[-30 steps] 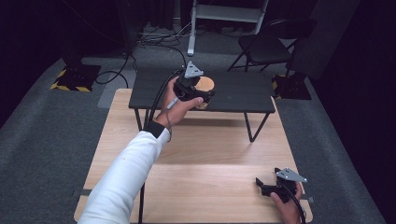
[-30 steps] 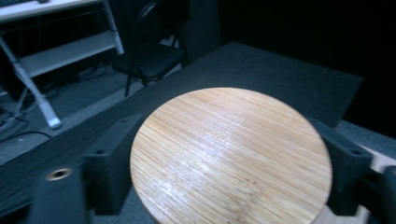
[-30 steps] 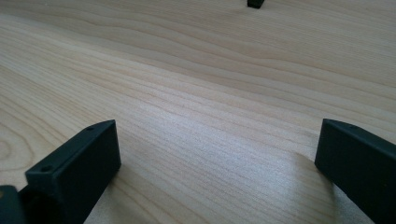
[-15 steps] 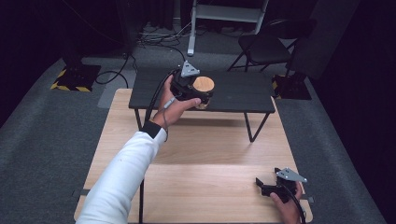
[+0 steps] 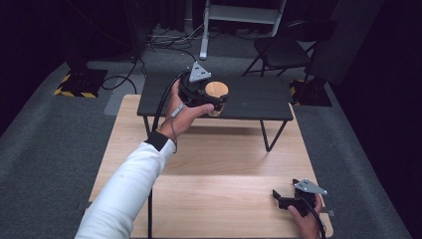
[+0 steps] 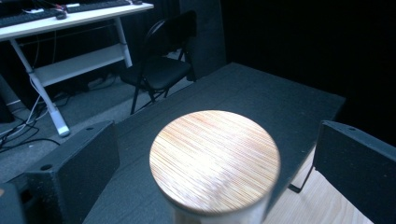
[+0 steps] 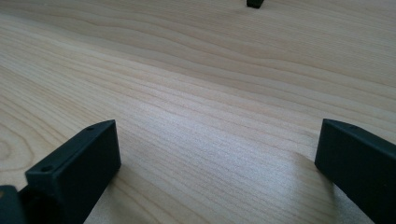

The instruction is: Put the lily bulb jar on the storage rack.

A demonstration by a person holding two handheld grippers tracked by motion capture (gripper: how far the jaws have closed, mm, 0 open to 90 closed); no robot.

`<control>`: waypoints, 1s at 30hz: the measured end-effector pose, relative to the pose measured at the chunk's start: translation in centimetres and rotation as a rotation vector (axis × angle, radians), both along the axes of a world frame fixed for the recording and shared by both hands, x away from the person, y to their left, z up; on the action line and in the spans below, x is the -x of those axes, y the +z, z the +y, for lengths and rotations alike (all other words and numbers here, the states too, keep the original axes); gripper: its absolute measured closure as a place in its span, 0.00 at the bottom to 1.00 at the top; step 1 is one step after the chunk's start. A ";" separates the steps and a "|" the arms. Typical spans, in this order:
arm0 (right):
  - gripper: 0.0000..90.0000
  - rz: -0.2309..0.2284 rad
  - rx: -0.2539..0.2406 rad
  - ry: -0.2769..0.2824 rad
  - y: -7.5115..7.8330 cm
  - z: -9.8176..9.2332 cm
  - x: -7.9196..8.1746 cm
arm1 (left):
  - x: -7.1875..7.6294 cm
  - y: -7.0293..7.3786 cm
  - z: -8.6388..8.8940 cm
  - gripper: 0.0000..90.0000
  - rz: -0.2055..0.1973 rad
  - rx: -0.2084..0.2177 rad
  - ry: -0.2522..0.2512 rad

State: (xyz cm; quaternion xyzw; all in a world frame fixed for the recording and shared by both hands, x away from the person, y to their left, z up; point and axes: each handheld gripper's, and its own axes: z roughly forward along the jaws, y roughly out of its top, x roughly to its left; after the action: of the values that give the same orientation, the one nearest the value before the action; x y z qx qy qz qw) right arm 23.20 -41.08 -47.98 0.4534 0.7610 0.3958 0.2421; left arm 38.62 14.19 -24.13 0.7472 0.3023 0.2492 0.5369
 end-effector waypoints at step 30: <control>0.00 0.000 0.000 0.000 0.0 0.0 0.0 | 10.4 -11.8 3.4 0.01 0.026 -0.054 0.058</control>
State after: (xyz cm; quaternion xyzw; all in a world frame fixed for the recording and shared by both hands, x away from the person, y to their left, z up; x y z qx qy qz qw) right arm 23.20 -41.09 -47.98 0.4532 0.7610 0.3960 0.2421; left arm 28.17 17.54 -35.94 0.7555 0.3241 0.2632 0.5049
